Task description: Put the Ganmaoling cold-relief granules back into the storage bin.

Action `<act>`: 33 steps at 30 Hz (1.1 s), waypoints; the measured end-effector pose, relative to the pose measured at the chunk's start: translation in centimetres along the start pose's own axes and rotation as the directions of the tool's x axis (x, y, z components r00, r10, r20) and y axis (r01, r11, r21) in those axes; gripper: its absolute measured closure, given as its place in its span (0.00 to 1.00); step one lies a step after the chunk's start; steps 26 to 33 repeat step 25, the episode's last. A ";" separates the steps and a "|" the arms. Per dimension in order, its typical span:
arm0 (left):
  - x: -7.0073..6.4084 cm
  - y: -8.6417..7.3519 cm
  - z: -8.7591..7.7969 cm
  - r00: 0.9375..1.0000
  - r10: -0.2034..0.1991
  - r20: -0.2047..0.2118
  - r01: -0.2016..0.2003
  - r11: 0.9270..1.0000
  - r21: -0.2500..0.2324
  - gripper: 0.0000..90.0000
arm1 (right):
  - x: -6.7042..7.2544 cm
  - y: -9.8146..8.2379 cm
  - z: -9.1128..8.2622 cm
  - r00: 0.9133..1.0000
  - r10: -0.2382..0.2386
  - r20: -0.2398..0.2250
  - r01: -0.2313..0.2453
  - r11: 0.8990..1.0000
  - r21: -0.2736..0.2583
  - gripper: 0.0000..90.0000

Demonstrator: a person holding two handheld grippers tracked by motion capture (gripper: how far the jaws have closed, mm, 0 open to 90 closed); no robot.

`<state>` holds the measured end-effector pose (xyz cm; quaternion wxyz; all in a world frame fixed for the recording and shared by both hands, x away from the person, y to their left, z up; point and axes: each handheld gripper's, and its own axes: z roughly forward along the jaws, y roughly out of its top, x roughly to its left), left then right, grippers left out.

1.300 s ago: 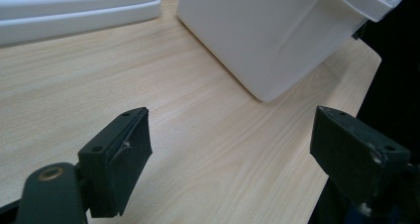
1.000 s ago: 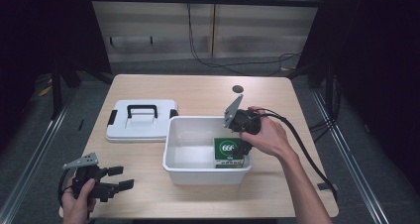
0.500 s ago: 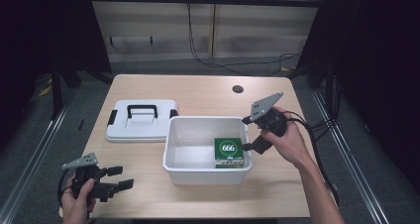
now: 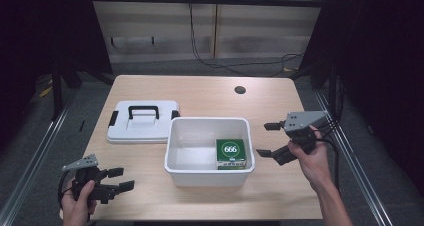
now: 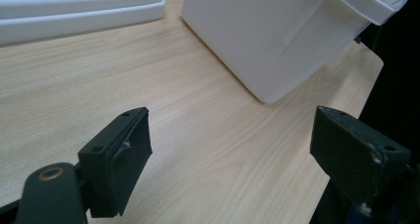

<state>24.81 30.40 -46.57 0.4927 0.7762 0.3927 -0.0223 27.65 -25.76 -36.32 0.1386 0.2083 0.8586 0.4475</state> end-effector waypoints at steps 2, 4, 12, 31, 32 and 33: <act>0.0 0.0 0.0 1.000 0.000 -0.004 0.000 1.000 0.000 0.18 | 0.1 -0.8 -0.4 1.000 0.010 0.026 -0.010 1.000 0.002 0.18; 0.0 0.0 0.0 1.000 -0.001 -0.002 0.001 1.000 -0.001 0.18 | 0.2 -1.7 -0.8 0.999 0.036 0.036 -0.035 0.999 -0.017 0.18; 0.0 0.0 0.0 1.000 -0.001 -0.017 0.001 1.000 -0.001 0.18 | 1.1 -5.7 -2.2 0.984 0.131 0.117 -0.122 0.989 -0.081 0.18; -0.1 0.0 0.1 1.000 0.002 -0.006 -0.002 1.000 0.003 0.18 | 0.7 -11.2 -2.9 0.951 0.245 0.190 -0.236 0.969 -0.069 0.14; -0.1 0.0 0.1 1.000 0.002 -0.006 -0.002 1.000 0.003 0.18 | 0.7 -11.2 -2.9 0.951 0.245 0.190 -0.236 0.969 -0.069 0.14; -0.1 0.0 0.1 1.000 0.002 -0.006 -0.002 1.000 0.003 0.18 | 0.7 -11.2 -2.9 0.951 0.245 0.190 -0.236 0.969 -0.069 0.14</act>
